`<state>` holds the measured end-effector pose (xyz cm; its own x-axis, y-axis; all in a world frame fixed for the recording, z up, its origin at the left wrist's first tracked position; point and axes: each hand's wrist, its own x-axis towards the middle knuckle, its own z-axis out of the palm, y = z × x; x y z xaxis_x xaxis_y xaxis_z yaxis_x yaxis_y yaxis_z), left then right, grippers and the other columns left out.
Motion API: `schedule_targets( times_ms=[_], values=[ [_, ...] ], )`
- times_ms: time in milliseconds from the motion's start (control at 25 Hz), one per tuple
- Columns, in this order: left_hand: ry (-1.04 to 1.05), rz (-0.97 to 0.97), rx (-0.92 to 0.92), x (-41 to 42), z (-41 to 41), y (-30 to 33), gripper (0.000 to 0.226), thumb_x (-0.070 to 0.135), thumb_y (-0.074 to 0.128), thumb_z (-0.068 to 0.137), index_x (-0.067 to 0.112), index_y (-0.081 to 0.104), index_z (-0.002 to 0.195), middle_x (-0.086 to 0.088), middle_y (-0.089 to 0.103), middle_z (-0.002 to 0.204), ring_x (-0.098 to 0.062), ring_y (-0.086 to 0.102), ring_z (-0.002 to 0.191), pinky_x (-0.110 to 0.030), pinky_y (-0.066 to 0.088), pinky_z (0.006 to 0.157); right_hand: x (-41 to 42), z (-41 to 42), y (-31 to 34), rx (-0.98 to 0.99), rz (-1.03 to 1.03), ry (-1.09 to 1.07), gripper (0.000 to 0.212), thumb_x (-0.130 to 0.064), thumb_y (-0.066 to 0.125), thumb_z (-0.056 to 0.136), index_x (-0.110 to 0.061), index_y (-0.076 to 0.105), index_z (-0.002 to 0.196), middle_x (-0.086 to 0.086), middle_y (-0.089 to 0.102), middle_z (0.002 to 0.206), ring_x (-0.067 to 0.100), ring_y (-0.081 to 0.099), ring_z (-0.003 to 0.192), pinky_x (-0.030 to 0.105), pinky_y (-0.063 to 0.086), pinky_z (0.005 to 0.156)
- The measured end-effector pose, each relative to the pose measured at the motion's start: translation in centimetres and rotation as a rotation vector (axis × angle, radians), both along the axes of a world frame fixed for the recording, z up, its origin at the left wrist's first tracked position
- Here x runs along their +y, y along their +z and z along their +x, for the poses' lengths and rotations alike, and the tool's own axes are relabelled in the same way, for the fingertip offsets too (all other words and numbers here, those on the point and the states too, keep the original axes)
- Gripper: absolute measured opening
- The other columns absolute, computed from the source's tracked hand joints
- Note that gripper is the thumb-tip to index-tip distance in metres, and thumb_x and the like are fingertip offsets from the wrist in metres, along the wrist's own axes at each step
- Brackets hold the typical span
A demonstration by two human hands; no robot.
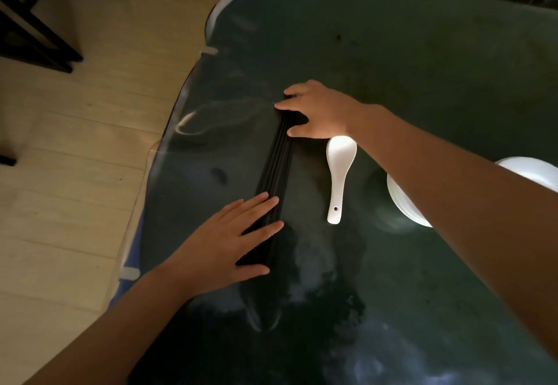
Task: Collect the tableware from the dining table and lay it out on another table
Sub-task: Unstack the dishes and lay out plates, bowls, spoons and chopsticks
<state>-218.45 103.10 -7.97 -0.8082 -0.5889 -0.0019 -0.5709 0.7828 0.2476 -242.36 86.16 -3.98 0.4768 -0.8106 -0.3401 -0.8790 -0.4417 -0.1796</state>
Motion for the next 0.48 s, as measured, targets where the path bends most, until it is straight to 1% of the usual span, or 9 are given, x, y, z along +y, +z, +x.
schedule_targets(
  times_ms=[80, 120, 200, 240, 320, 400, 480],
  values=[
    [-0.023, 0.008, 0.047, -0.1, -0.1, 0.0, 0.062, 0.051, 0.057, 0.079, 0.020, 0.050, 0.132, -0.011, 0.036, 0.148, -0.023, 0.028, 0.138, -0.040, 0.033, 0.107, -0.2, -0.3, 0.4, -0.017, 0.037, -0.001, 0.057, -0.027, 0.057, 0.087, -0.024, 0.037, 0.140, 0.007, 0.029, 0.150, 0.030, 0.021, 0.137, 0.042, 0.029, 0.108],
    [-0.032, 0.018, 0.057, -0.1, -0.1, 0.0, 0.062, 0.050, 0.058, 0.079, 0.020, 0.050, 0.132, -0.011, 0.036, 0.148, -0.022, 0.029, 0.137, -0.037, 0.036, 0.105, -0.3, -0.5, 0.7, -0.011, 0.037, 0.010, 0.057, -0.019, 0.057, 0.086, -0.024, 0.038, 0.140, 0.007, 0.030, 0.150, 0.030, 0.023, 0.136, 0.042, 0.030, 0.107],
    [-0.064, 0.035, 0.045, -0.5, 0.0, 0.1, 0.064, 0.052, 0.057, 0.078, 0.023, 0.046, 0.134, -0.010, 0.032, 0.150, -0.022, 0.028, 0.139, -0.034, 0.035, 0.104, -0.4, -0.7, 1.0, 0.020, -0.016, 0.047, 0.057, -0.008, 0.056, 0.085, -0.025, 0.042, 0.137, 0.008, 0.034, 0.148, 0.029, 0.028, 0.134, 0.042, 0.035, 0.104],
    [-0.087, 0.029, 0.029, -0.7, 0.0, 0.2, 0.064, 0.052, 0.055, 0.079, 0.024, 0.045, 0.135, -0.010, 0.031, 0.151, -0.022, 0.027, 0.139, -0.033, 0.033, 0.104, -0.5, -0.8, 1.0, 0.026, -0.058, 0.056, 0.055, -0.005, 0.056, 0.085, -0.024, 0.045, 0.136, 0.009, 0.037, 0.146, 0.030, 0.032, 0.132, 0.041, 0.037, 0.102],
    [-0.129, -0.013, 0.001, -1.0, 0.1, 0.5, 0.060, 0.052, 0.054, 0.079, 0.026, 0.047, 0.133, -0.010, 0.034, 0.149, -0.022, 0.030, 0.138, -0.033, 0.034, 0.102, -0.5, -0.7, 0.9, 0.014, -0.113, 0.054, 0.050, -0.004, 0.056, 0.086, -0.020, 0.049, 0.133, 0.012, 0.044, 0.138, 0.029, 0.041, 0.126, 0.039, 0.040, 0.098],
    [-0.148, -0.023, 0.006, -1.0, -0.1, 0.7, 0.054, 0.048, 0.060, 0.079, 0.023, 0.054, 0.126, -0.010, 0.043, 0.144, -0.022, 0.036, 0.134, -0.035, 0.038, 0.101, -0.4, -0.4, 0.7, 0.014, -0.129, 0.054, 0.046, -0.004, 0.056, 0.086, -0.016, 0.052, 0.130, 0.012, 0.049, 0.131, 0.029, 0.046, 0.120, 0.038, 0.042, 0.095],
    [-0.149, -0.007, 0.022, -0.7, -0.2, 0.8, 0.051, 0.047, 0.066, 0.076, 0.019, 0.061, 0.119, -0.009, 0.050, 0.139, -0.022, 0.043, 0.130, -0.035, 0.042, 0.100, -0.5, -0.1, 0.7, 0.029, -0.146, 0.064, 0.043, -0.004, 0.056, 0.086, -0.014, 0.053, 0.128, 0.012, 0.050, 0.128, 0.030, 0.048, 0.118, 0.040, 0.044, 0.094]
  ],
)
